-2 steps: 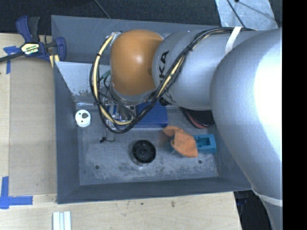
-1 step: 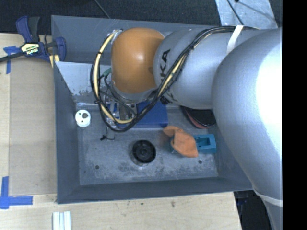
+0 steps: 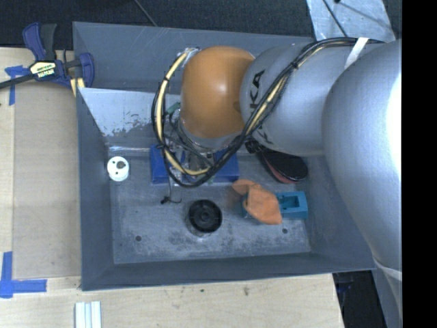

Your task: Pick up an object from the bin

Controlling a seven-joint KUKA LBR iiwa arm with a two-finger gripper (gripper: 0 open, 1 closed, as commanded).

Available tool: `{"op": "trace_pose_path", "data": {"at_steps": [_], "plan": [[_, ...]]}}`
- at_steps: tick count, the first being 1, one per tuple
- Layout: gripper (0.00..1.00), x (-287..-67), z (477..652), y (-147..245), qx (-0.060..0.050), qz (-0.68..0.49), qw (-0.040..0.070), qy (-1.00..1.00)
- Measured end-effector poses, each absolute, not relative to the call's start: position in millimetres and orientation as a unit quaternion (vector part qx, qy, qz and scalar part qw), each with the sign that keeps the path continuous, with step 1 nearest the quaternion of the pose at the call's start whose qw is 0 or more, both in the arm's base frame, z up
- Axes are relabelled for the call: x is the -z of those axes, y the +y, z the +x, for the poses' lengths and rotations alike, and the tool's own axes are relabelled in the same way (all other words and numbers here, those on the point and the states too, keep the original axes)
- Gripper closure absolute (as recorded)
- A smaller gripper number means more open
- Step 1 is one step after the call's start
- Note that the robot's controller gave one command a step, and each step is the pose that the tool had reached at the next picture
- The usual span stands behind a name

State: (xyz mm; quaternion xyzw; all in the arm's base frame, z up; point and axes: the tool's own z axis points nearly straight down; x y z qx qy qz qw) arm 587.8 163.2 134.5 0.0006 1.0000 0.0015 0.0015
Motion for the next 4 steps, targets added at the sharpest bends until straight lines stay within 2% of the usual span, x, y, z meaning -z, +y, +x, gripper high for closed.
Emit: {"op": "trace_pose_path", "data": {"at_steps": [1, 2, 3, 4], "plan": [[0.00, -124.1, 590.9, 129.5, 0.002, -0.025, 0.000, 1.000], [0.00, -103.0, 595.1, 132.6, 0.000, -0.117, 0.000, 0.993], [0.00, -98.0, 592.1, 130.3, 0.000, -0.120, 0.002, 0.993], [0.00, -110.4, 582.9, 124.7, 0.000, -0.049, 0.001, 0.999]]}}
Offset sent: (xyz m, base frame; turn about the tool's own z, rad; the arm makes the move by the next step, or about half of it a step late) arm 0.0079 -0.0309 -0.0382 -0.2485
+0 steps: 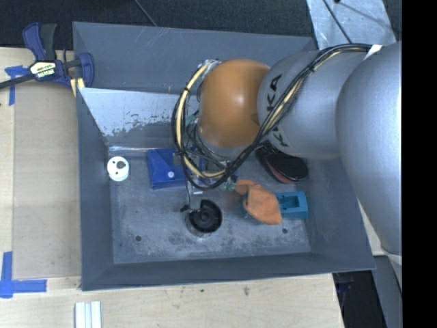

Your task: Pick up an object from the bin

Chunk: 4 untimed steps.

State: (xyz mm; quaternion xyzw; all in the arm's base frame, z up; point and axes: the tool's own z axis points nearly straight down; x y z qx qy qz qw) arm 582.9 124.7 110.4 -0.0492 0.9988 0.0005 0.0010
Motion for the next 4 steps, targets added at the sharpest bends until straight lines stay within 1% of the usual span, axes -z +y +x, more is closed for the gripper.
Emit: {"op": "trace_pose_path", "data": {"at_steps": [1, 2, 3, 4], "plan": [[0.00, -107.8, 584.3, 109.8, 0.000, -0.176, 0.001, 0.984], [0.00, -99.8, 554.9, 94.5, 0.000, -0.170, 0.002, 0.986], [0.00, -147.0, 551.0, 71.4, 0.000, -0.066, -0.002, 0.998], [0.00, -176.8, 549.5, 66.1, 0.000, -0.056, 0.004, 0.998]]}}
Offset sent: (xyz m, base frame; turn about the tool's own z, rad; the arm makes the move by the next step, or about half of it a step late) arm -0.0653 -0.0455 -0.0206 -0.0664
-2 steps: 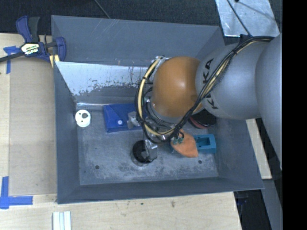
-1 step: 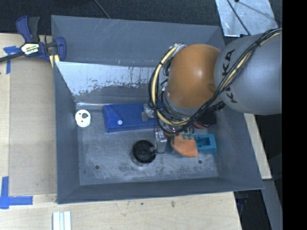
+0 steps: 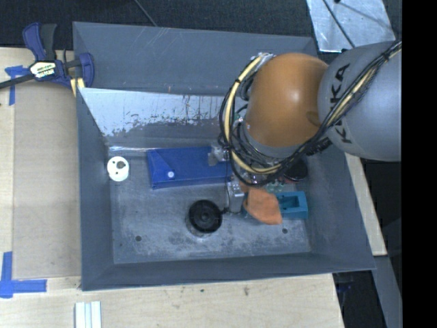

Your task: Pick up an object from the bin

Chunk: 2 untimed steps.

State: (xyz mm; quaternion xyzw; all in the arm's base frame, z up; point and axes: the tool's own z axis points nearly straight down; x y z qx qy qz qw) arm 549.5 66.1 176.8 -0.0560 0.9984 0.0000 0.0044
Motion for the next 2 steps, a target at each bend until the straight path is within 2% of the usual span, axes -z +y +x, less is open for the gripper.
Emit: {"op": "trace_pose_path", "data": {"at_steps": [1, 2], "plan": [[0.00, -133.1, 544.0, 70.4, 0.000, -0.081, 0.006, 0.997], [0.00, -83.3, 501.7, 77.6, 0.000, -0.098, 0.002, 0.995]]}}
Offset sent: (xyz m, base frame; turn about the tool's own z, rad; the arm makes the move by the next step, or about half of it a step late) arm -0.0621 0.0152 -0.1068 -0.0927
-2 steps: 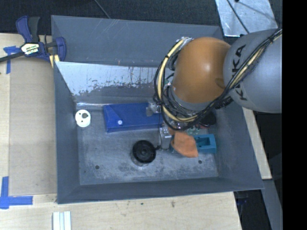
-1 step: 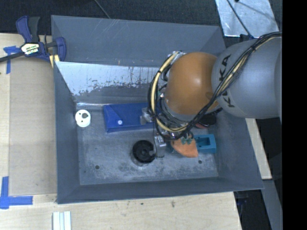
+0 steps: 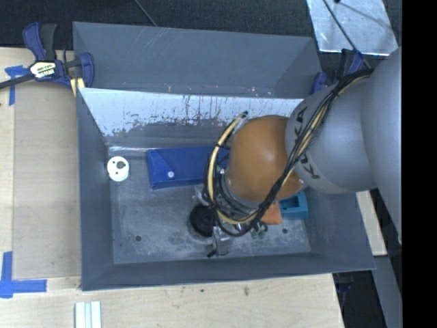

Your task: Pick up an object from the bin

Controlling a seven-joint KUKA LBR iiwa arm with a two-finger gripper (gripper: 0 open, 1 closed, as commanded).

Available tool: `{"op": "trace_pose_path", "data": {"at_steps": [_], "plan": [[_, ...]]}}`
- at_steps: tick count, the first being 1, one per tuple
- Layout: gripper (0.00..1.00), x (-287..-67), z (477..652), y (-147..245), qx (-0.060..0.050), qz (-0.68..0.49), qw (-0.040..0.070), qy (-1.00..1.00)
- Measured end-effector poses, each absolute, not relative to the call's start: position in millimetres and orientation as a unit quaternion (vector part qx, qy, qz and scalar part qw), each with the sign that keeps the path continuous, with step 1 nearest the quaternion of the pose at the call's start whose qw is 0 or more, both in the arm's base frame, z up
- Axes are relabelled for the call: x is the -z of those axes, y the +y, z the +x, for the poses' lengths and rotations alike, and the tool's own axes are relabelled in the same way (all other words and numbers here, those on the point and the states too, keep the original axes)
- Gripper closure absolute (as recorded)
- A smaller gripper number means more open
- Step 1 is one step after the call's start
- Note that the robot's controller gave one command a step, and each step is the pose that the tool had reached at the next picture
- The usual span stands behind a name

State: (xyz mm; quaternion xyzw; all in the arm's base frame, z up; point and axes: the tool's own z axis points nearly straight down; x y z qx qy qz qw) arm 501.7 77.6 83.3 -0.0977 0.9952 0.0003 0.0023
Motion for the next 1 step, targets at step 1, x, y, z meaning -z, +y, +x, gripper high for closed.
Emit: {"op": "trace_pose_path", "data": {"at_steps": [1], "plan": [[1.00, -71.1, 555.9, 79.4, 0.000, -0.137, -0.001, 0.991]]}}
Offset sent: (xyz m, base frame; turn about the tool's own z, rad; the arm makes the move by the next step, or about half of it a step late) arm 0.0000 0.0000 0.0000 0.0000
